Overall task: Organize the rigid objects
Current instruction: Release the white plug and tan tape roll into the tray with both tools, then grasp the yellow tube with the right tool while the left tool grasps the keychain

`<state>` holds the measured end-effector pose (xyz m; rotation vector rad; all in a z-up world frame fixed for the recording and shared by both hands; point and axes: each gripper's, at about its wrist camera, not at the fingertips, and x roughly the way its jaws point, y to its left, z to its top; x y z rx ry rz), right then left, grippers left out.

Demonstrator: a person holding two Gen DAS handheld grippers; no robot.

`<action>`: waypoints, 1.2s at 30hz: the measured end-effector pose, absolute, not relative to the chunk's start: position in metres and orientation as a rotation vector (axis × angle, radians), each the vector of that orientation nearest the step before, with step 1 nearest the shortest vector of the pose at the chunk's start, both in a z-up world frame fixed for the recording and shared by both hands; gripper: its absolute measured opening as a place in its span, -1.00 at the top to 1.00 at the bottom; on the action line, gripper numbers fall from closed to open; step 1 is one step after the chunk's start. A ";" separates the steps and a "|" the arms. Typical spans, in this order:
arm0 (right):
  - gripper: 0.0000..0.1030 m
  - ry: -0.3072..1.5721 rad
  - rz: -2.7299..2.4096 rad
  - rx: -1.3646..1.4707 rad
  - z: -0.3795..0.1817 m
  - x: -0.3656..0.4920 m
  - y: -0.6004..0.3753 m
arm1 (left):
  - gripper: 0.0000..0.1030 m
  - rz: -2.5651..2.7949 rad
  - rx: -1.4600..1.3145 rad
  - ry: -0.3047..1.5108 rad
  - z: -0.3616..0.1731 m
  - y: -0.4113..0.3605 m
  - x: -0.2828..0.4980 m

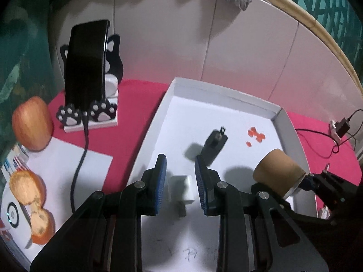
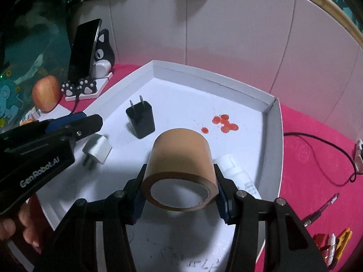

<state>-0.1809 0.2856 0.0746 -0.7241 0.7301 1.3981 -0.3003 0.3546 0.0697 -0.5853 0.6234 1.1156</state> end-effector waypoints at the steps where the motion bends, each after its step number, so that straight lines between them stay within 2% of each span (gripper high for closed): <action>1: -0.01 0.720 1.393 -0.729 0.074 -0.182 0.287 | 0.51 1.120 -0.584 0.630 0.071 0.357 -0.298; 4: -0.02 0.709 1.392 -0.737 0.072 -0.185 0.289 | 0.47 1.125 -0.588 0.642 0.072 0.359 -0.296; 5: -0.02 0.701 1.394 -0.734 0.073 -0.185 0.287 | 0.36 1.127 -0.584 0.641 0.072 0.359 -0.296; 6: -0.10 0.683 1.394 -0.732 0.075 -0.186 0.285 | 0.01 1.129 -0.581 0.637 0.073 0.358 -0.296; 7: -0.21 0.652 1.391 -0.735 0.078 -0.187 0.282 | -0.25 1.129 -0.580 0.631 0.073 0.356 -0.297; 8: -0.50 0.627 1.390 -0.733 0.081 -0.188 0.278 | -0.67 1.130 -0.580 0.617 0.074 0.354 -0.299; 9: -0.66 0.602 1.390 -0.728 0.084 -0.189 0.275 | -0.72 1.134 -0.577 0.603 0.075 0.352 -0.301; 11: -0.66 0.560 1.396 -0.714 0.092 -0.191 0.266 | -0.79 1.159 -0.570 0.544 0.081 0.344 -0.311; 12: -0.66 0.548 1.400 -0.705 0.095 -0.191 0.261 | -0.97 1.170 -0.575 0.524 0.084 0.342 -0.316; 14: -0.67 0.529 1.404 -0.671 0.103 -0.189 0.250 | -1.00 1.193 -0.592 0.458 0.092 0.333 -0.330; 16: -0.84 0.526 1.399 -0.627 0.110 -0.185 0.240 | -0.99 1.203 -0.605 0.402 0.099 0.324 -0.340; 17: -1.00 0.532 1.400 -0.597 0.113 -0.182 0.234 | -0.99 1.204 -0.610 0.380 0.102 0.319 -0.343; 26: -1.00 0.569 1.367 -0.419 0.137 -0.141 0.193 | -0.99 1.083 -0.543 0.278 0.130 0.274 -0.330; 36: -1.00 0.676 1.061 -0.233 0.136 -0.007 0.116 | -0.99 0.869 -0.462 0.359 0.129 0.226 -0.259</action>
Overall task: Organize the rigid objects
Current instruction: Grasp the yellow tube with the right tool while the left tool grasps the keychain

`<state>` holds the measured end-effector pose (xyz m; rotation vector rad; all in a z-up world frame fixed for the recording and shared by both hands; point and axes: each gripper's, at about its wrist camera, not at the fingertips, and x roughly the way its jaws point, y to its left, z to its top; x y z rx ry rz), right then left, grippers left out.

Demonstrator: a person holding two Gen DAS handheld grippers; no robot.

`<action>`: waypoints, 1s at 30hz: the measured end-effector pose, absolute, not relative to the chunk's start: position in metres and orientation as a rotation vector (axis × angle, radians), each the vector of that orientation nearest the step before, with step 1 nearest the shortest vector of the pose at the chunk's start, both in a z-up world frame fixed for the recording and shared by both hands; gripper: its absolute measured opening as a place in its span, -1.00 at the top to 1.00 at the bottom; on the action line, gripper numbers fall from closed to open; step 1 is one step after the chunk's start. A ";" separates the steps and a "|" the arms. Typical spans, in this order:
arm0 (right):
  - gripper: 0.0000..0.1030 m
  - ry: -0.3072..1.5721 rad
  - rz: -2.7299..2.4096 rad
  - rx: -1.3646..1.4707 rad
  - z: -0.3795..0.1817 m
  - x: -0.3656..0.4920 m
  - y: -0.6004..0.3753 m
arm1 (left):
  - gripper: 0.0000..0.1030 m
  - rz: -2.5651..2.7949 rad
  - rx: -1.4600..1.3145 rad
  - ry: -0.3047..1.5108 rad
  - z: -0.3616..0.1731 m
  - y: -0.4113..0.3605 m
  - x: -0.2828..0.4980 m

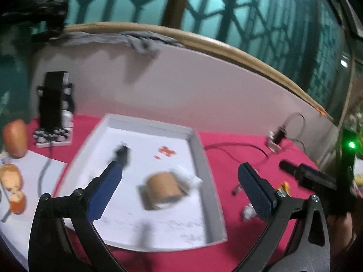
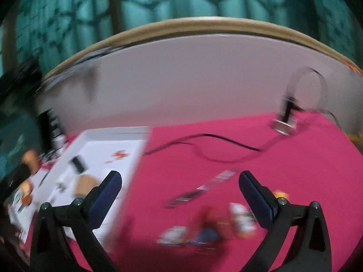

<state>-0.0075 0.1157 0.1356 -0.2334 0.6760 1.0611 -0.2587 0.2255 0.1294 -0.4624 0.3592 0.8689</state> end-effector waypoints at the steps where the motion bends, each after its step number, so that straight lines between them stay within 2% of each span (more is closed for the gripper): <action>1: -1.00 0.685 1.006 -0.212 0.132 0.011 0.103 | -0.99 0.841 -0.461 0.379 0.126 0.221 -0.249; 5: -0.97 0.732 0.883 -0.228 0.111 0.055 0.069 | -0.99 0.776 -0.435 0.451 0.112 0.210 -0.218; 7: -0.79 0.781 0.861 -0.242 0.095 0.068 0.058 | -0.99 0.733 -0.417 0.494 0.104 0.203 -0.201; 9: -0.50 0.835 0.865 -0.245 0.081 0.074 0.052 | -0.99 0.700 -0.398 0.528 0.098 0.196 -0.188; 17: -0.31 0.853 0.949 -0.336 0.061 0.060 0.060 | -0.99 0.600 -0.283 0.751 0.066 0.168 -0.127; 21: -0.04 0.872 0.958 -0.423 0.048 0.061 0.078 | -0.99 0.582 -0.220 0.836 0.052 0.166 -0.108; 26: 0.14 0.856 0.946 -0.431 0.046 0.063 0.077 | -0.99 0.588 -0.172 0.924 0.039 0.173 -0.091; 30: 0.18 0.873 0.960 -0.384 0.046 0.068 0.074 | -0.99 0.574 -0.152 0.956 0.031 0.175 -0.078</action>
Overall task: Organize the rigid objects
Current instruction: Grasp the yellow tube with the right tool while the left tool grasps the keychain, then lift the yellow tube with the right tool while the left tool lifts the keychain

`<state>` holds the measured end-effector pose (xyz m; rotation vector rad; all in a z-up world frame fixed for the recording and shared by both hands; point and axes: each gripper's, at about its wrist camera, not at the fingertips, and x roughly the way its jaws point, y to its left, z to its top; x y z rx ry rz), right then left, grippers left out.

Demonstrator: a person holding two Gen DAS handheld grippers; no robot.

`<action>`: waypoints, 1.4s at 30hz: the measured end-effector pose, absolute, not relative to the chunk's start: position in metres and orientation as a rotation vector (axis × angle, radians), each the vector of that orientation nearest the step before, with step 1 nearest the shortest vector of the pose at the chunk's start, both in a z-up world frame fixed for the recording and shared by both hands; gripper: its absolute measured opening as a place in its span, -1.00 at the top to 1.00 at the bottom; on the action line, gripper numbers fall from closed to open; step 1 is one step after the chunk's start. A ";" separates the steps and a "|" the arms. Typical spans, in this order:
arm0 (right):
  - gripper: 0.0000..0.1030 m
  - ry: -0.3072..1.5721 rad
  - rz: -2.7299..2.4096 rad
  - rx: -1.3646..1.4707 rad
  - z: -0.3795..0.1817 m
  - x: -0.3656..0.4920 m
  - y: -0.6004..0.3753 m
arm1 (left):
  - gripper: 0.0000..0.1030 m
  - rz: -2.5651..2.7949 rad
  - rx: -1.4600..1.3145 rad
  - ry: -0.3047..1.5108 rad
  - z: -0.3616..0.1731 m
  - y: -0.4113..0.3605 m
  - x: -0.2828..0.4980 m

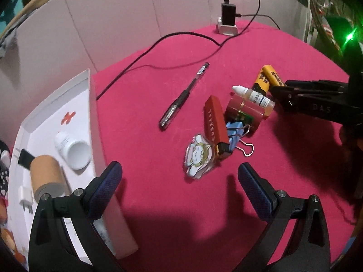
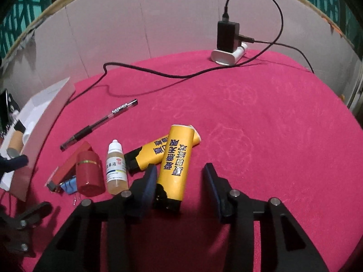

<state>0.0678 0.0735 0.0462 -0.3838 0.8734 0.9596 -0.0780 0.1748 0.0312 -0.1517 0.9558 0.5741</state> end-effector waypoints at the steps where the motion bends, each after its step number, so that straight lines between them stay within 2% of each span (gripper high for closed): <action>1: 0.18 0.873 0.959 -0.385 0.046 0.067 0.074 | -0.99 0.559 -0.163 0.962 0.029 0.175 -0.074; 5: 0.17 0.869 0.959 -0.381 0.046 0.067 0.075 | -0.97 0.536 -0.148 0.984 0.019 0.172 -0.063; 6: 0.17 0.873 0.962 -0.375 0.046 0.067 0.075 | -0.80 0.518 -0.160 0.961 0.019 0.170 -0.065; 7: 0.17 0.876 0.966 -0.366 0.046 0.068 0.075 | -0.72 0.505 -0.165 0.954 0.020 0.168 -0.067; 9: 0.17 0.883 0.973 -0.351 0.046 0.069 0.074 | -0.01 0.448 -0.178 0.940 0.024 0.162 -0.071; 10: 0.17 0.884 0.974 -0.349 0.045 0.070 0.074 | 0.03 0.435 -0.175 0.942 0.025 0.158 -0.074; 19: 0.17 0.883 0.975 -0.352 0.045 0.069 0.075 | 0.04 0.449 -0.103 0.937 0.027 0.154 -0.068; 21: 0.17 0.884 0.976 -0.350 0.045 0.069 0.074 | 0.30 0.432 -0.092 0.927 0.028 0.151 -0.069; 24: 0.19 0.887 0.980 -0.340 0.045 0.070 0.074 | 0.33 0.432 -0.072 0.924 0.027 0.147 -0.072; 25: 0.22 0.887 0.978 -0.337 0.045 0.070 0.073 | 0.33 0.430 -0.087 0.919 0.028 0.147 -0.073; 27: 0.56 0.890 0.983 -0.332 0.046 0.070 0.071 | 0.34 0.428 -0.121 0.903 0.030 0.147 -0.077; 42: 0.56 0.866 1.038 -0.234 0.063 0.055 0.030 | 0.43 0.372 -0.196 0.695 0.080 0.122 -0.131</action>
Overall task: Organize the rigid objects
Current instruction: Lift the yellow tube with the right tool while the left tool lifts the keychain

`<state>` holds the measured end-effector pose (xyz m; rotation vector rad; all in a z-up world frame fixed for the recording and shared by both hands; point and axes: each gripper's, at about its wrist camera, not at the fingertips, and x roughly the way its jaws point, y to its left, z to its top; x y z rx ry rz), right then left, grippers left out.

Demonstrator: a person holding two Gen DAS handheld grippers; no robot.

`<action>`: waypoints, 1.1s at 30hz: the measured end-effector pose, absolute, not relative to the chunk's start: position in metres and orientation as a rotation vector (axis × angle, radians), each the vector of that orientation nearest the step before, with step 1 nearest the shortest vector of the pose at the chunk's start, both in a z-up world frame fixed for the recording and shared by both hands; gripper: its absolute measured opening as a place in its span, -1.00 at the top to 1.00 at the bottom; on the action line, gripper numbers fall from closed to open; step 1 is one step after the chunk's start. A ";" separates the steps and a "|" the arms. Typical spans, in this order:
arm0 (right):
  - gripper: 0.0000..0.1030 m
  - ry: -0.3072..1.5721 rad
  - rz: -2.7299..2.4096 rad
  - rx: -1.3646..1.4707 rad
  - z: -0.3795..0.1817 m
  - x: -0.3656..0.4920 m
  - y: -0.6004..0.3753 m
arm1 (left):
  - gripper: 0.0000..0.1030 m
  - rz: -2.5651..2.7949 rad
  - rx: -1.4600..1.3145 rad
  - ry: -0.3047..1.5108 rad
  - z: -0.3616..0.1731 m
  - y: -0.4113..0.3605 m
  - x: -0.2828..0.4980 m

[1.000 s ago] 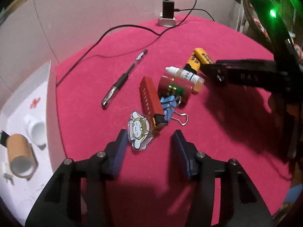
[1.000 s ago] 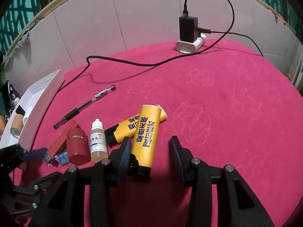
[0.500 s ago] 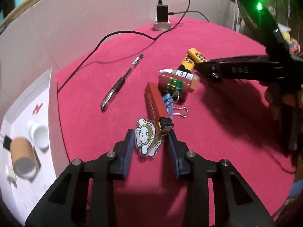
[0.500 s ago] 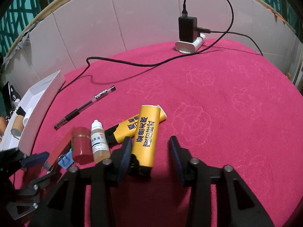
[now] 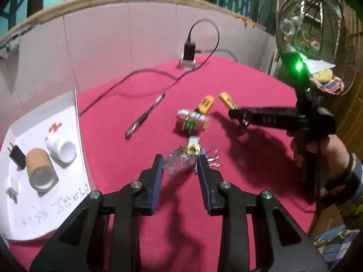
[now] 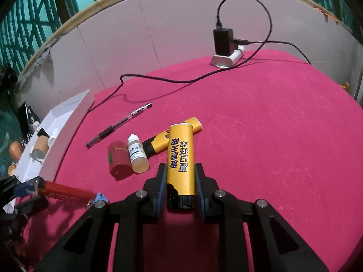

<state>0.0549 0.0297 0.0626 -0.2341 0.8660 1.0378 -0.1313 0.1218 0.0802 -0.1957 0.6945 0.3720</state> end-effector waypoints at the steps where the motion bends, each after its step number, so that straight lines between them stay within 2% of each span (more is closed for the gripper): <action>1: 0.56 0.863 1.039 -0.226 0.065 0.055 0.027 | 0.43 0.374 -0.182 0.686 0.083 0.120 -0.132; 24: 0.56 0.773 1.129 -0.148 0.117 0.037 0.009 | 0.43 0.414 -0.246 0.495 0.131 0.128 -0.169; 33: 0.56 0.729 1.181 -0.164 0.135 0.017 0.016 | 0.43 0.464 -0.276 0.482 0.130 0.137 -0.180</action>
